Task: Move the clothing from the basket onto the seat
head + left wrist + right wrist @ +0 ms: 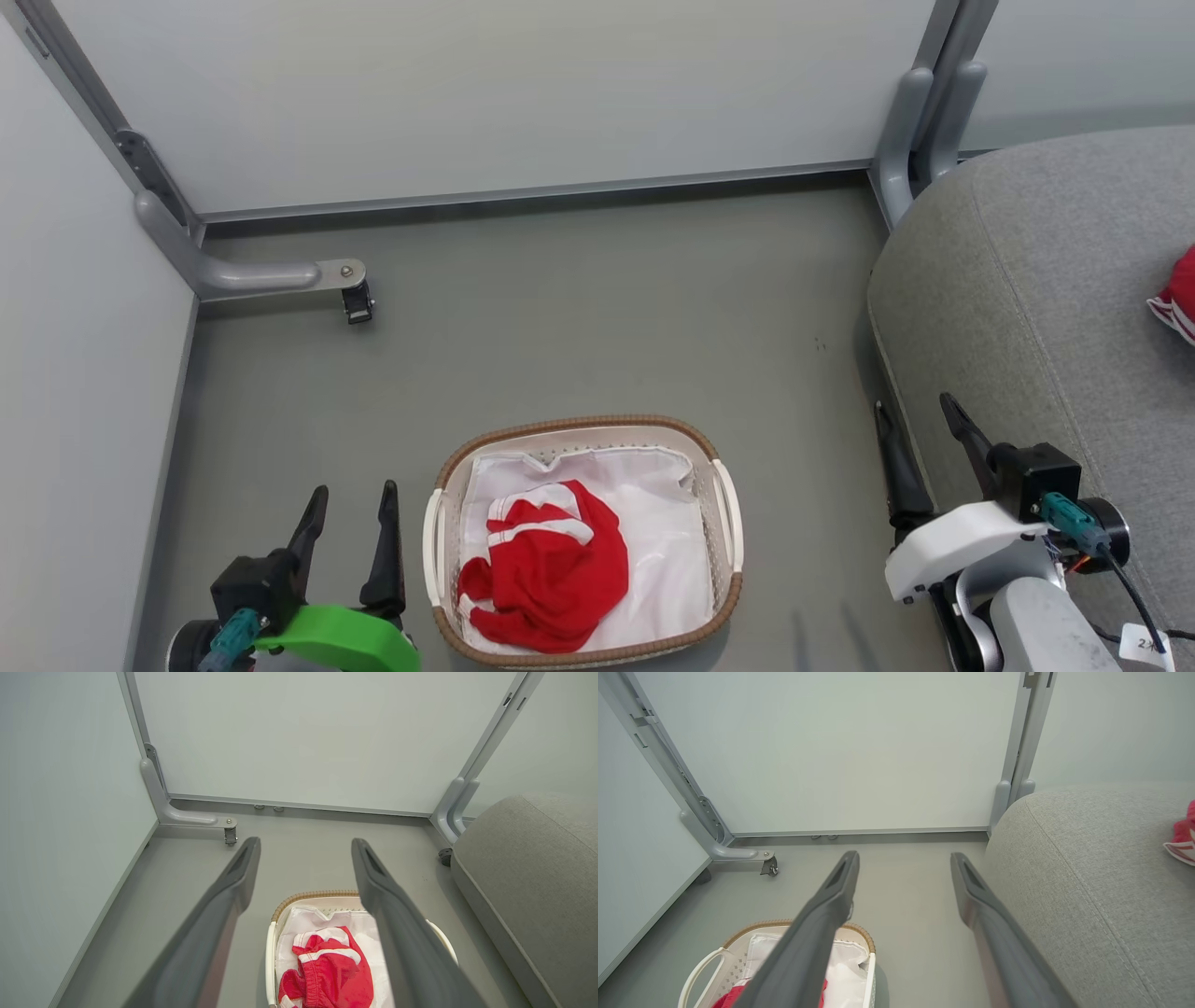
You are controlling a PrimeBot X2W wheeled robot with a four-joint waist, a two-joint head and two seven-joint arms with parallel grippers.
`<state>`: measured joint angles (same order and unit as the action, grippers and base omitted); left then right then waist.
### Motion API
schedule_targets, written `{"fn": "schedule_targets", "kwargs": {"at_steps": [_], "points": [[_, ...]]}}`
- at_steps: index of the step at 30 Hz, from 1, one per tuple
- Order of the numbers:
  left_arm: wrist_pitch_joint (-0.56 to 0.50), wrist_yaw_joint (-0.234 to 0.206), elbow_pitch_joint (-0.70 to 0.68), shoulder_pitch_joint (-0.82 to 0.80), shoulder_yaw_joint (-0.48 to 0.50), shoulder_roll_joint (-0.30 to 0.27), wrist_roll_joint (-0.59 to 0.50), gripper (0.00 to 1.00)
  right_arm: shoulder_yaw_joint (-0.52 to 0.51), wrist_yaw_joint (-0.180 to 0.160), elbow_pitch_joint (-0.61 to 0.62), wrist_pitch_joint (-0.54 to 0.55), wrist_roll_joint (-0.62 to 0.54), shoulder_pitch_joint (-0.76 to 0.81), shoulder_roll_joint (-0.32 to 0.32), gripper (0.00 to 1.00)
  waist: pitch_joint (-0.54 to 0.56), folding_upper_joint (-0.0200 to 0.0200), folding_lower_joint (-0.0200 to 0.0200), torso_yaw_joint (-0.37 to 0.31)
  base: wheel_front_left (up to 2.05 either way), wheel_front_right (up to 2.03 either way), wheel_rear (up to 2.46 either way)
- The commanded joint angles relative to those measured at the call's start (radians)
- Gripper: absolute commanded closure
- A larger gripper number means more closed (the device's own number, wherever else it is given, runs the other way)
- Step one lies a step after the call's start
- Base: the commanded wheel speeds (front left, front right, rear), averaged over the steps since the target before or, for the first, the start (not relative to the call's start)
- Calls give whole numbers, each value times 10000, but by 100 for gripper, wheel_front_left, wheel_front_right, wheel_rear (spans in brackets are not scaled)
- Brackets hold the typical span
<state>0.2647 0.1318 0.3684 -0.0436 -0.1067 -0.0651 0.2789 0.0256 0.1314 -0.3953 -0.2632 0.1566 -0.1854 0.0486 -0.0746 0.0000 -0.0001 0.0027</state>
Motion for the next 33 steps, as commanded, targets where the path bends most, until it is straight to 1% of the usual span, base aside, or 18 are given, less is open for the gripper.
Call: {"fn": "schedule_targets", "kwargs": {"at_steps": [1, 8, 16, 22, 26, 33], "points": [[-6, -22, 49, -229, -141, -10, 76, 0, 31, -14, 12, -22, 36, -199, 44, 0, -281, 0, 1, -43, 0, 0, 0], [-6, -22, 376, -947, -986, -188, 480, 0, 321, -14, 243, -22, 102, -972, 44, 0, -1583, 0, 1, -424, 0, 0, 0], [-6, -22, 1092, -2444, -2057, -530, 921, 0, 637, -14, 742, -22, 153, -1907, 45, 0, -3299, 0, 1, -803, 0, 0, 0], [-6, -22, 1881, -3482, -2829, -896, 1218, 0, 901, -14, 1193, -22, 320, -2548, 44, 0, -4495, 0, 1, -1083, 0, 0, 0], [-6, -22, 2561, -4217, -3660, -1230, 1420, 0, 1093, -14, 1536, -22, 449, -2944, 39, 0, -5251, 0, 1, -1299, 0, 0, 0], [-6, -22, 3468, -5352, -4462, -1565, 1641, 0, 1248, -14, 1941, -21, 539, -3326, 37, 0, -6345, 0, 1, -1627, 0, 0, 0]]}}
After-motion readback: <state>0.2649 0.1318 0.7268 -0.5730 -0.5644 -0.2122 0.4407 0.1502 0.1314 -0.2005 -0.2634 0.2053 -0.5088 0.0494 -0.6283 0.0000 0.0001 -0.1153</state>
